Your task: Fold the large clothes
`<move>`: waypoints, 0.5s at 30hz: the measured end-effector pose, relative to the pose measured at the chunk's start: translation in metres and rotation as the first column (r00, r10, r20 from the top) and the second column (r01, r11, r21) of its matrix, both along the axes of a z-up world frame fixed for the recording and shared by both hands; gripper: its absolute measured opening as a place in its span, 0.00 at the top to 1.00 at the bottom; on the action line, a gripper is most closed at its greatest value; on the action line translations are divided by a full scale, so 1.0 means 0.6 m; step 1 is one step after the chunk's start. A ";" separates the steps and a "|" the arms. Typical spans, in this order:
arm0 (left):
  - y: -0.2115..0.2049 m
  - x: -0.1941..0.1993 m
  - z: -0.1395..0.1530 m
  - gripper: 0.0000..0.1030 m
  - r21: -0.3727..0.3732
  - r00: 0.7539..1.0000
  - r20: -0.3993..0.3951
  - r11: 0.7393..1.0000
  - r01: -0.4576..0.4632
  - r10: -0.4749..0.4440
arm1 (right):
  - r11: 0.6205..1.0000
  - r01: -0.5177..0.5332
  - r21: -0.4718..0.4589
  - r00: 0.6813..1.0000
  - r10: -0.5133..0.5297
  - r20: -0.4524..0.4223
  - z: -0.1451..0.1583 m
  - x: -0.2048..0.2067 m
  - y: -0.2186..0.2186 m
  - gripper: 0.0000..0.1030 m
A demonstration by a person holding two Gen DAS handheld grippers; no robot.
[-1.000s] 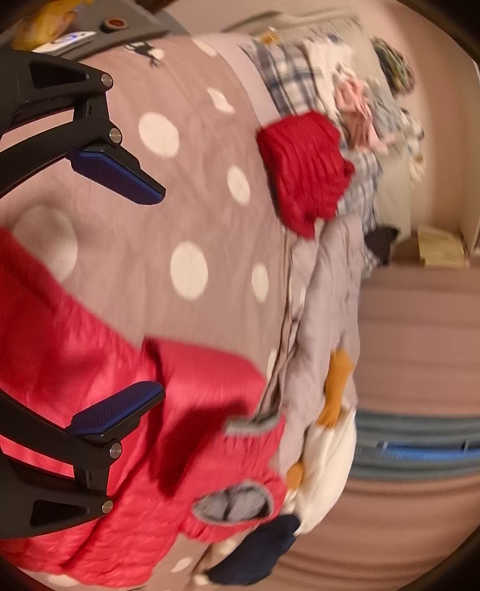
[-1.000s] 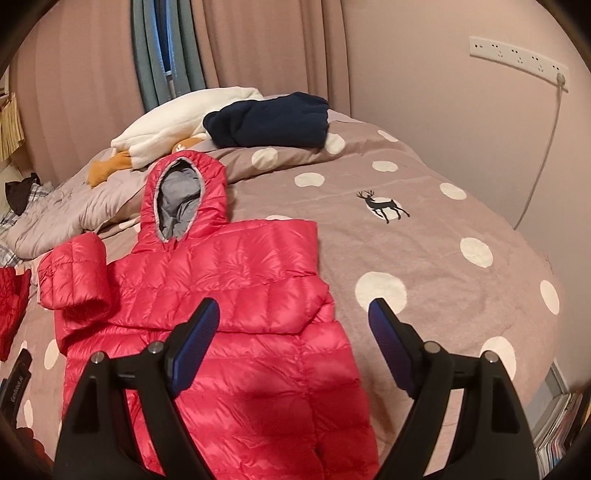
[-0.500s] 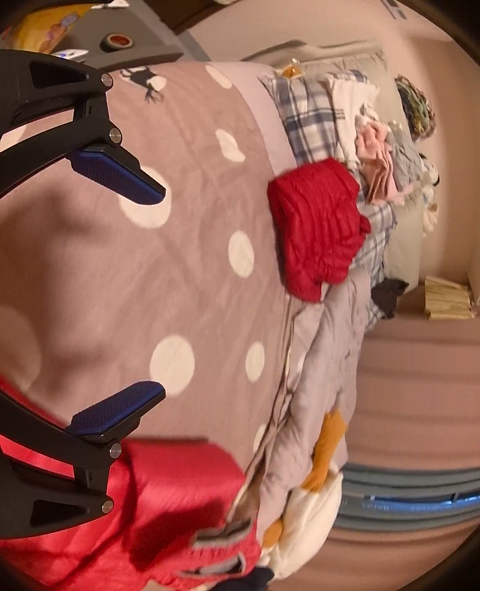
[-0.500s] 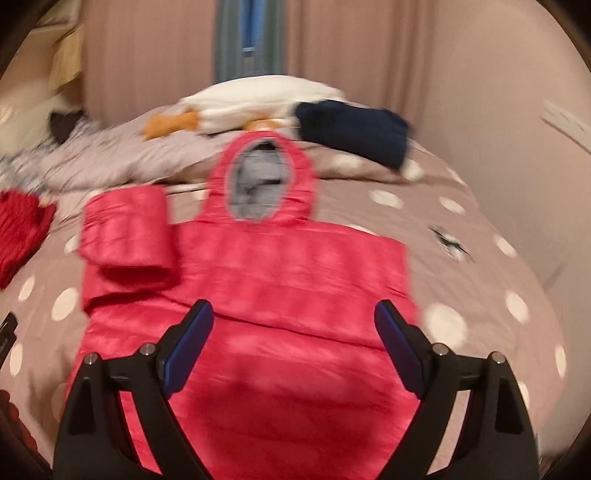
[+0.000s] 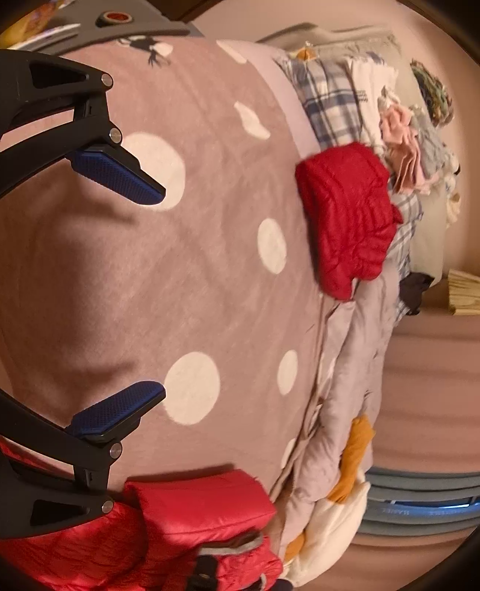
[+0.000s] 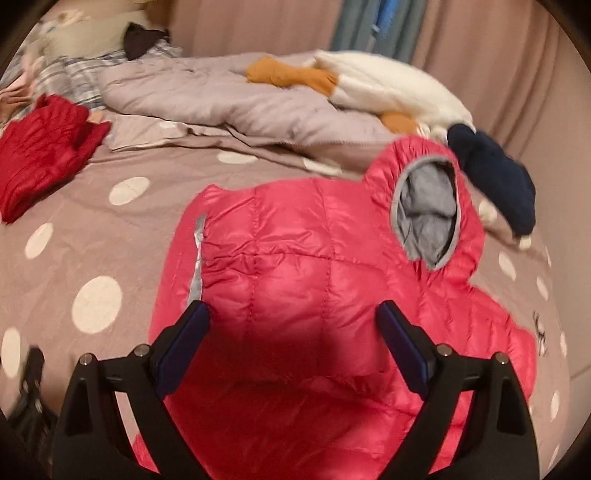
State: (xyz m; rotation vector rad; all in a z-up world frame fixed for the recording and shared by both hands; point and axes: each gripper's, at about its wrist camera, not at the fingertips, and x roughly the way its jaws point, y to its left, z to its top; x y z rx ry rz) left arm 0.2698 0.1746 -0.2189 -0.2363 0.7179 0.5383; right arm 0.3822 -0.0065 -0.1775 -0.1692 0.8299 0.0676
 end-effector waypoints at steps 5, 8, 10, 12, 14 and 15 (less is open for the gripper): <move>-0.003 0.005 -0.002 0.07 0.012 1.000 0.005 1.000 -0.005 0.005 | 0.999 -0.033 -0.037 0.999 0.032 -0.026 -0.011 0.017 0.015 0.07; -0.001 0.008 -0.006 0.07 -0.007 1.000 -0.001 1.000 -0.001 0.001 | 0.995 -0.066 -0.069 0.998 0.064 -0.023 -0.026 0.021 0.024 0.06; 0.000 0.008 -0.006 0.07 -0.008 1.000 0.002 1.000 -0.008 0.008 | 0.994 -0.063 -0.086 0.998 0.063 -0.007 -0.035 0.021 0.024 0.07; 0.000 0.006 -0.004 0.07 -0.005 1.000 0.013 1.000 -0.011 0.011 | 0.993 -0.063 -0.097 0.998 0.063 0.000 -0.042 0.027 0.019 0.18; 0.000 0.005 -0.002 0.07 -0.008 1.000 0.025 1.000 -0.010 0.010 | 0.994 -0.041 -0.103 0.999 0.041 0.002 -0.042 0.032 0.008 0.51; 0.000 0.005 -0.001 0.07 -0.011 0.999 0.031 1.000 -0.007 0.007 | 0.995 -0.011 -0.099 1.000 0.012 0.018 -0.036 0.031 -0.002 0.66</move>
